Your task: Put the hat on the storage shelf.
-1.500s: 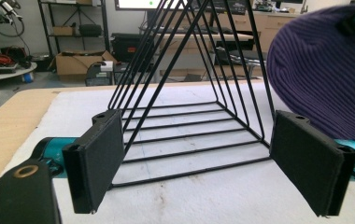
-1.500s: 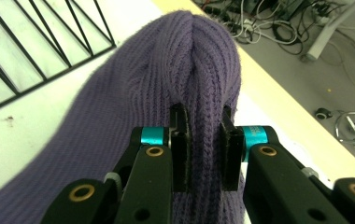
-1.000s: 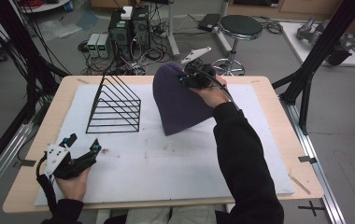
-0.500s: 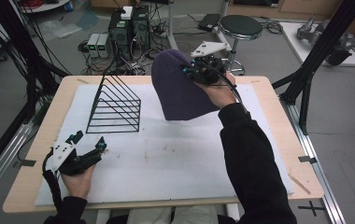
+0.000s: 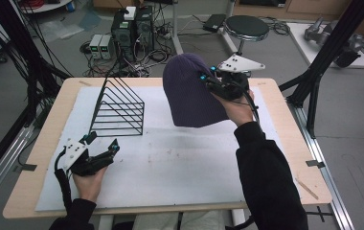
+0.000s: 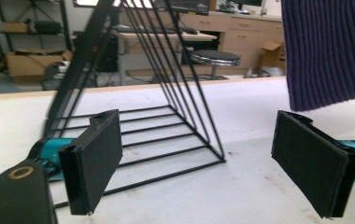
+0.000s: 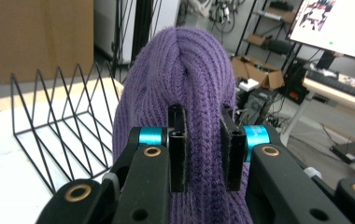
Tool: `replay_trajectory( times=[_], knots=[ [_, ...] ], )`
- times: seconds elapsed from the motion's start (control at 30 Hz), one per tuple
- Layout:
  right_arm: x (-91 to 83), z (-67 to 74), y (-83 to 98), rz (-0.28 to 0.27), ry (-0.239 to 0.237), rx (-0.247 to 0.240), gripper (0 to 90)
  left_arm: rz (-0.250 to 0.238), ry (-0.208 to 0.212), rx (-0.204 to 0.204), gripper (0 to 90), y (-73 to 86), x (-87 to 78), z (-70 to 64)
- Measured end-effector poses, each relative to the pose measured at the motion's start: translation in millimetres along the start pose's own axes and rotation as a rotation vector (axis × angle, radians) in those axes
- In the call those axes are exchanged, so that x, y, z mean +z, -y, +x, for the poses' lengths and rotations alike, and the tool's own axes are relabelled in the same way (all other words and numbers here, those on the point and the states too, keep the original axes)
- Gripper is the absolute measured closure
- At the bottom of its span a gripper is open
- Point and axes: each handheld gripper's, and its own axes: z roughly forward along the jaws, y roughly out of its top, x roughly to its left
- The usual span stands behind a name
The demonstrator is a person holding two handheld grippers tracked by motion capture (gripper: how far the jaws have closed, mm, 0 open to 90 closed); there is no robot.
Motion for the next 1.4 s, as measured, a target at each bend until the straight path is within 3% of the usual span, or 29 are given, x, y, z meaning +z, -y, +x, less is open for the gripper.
replay_trajectory(
  times=[0.33, 0.77, 1.13, 1.23, 1.4],
  knots=[
    [-28.2, 10.0, 0.8, -0.108, -0.027, 0.050, 77.7, 0.006, 0.100, -0.027, 16.1, -5.7, 18.2, -14.9],
    [-32.5, 30.1, 11.0, -0.180, -0.106, 0.081, 77.7, -0.001, 0.194, -0.074, 16.1, -14.2, 31.5, -21.7],
    [-35.5, 46.9, 8.7, -0.210, -0.160, 0.066, 77.6, -0.002, 0.367, -0.122, 16.4, -22.9, 51.1, -38.1],
    [-35.0, 52.5, 7.8, -0.216, -0.180, 0.061, 77.6, 0.003, 0.405, -0.114, 17.1, -24.6, 54.8, -43.5],
    [-34.8, 62.6, 5.4, -0.228, -0.217, 0.055, 77.5, 0.037, 0.466, -0.128, 17.6, -23.2, 61.5, -50.9]
  ],
)
